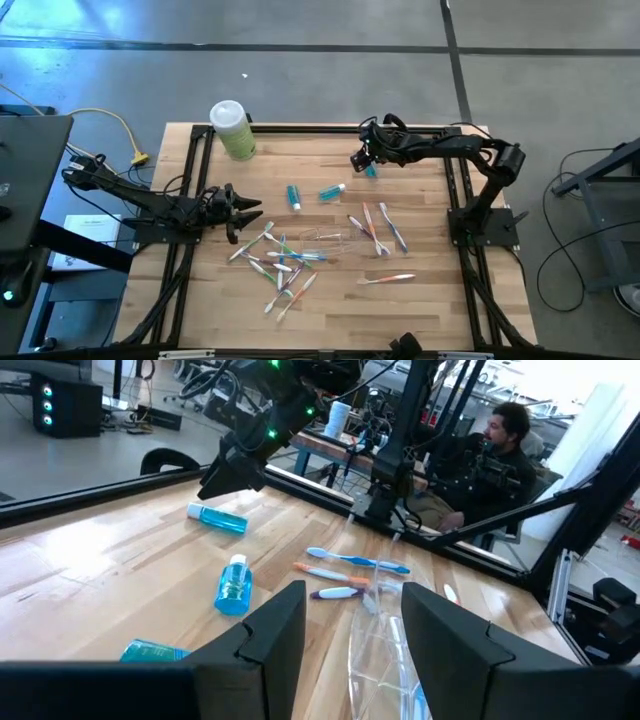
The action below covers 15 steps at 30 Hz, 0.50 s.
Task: Pick & Place toothbrushing station
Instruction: Put the right mouthwash into the transparent organizer
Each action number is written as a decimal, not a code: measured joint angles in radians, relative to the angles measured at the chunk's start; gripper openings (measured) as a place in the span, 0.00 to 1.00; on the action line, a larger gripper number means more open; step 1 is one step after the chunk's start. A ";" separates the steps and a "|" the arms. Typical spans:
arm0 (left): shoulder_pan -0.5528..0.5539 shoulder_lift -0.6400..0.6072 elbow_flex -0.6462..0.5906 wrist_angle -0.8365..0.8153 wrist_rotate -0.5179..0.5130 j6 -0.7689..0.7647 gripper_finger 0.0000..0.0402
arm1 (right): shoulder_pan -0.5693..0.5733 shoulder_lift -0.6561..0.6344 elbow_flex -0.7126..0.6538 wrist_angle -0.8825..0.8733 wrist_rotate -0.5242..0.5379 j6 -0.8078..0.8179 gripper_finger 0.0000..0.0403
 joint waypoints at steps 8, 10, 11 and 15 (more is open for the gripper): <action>0.000 0.000 0.000 0.000 0.000 0.001 0.40 | 0.012 0.025 0.000 0.032 0.001 0.000 0.61; 0.000 0.000 0.000 0.000 0.000 0.006 0.40 | 0.011 0.055 0.000 0.039 0.000 -0.001 0.61; 0.000 0.000 0.000 0.000 0.000 0.007 0.40 | 0.010 0.073 -0.002 0.046 0.001 -0.005 0.61; 0.000 0.000 0.000 0.000 0.000 0.007 0.40 | 0.010 0.147 -0.001 0.125 0.011 -0.050 0.61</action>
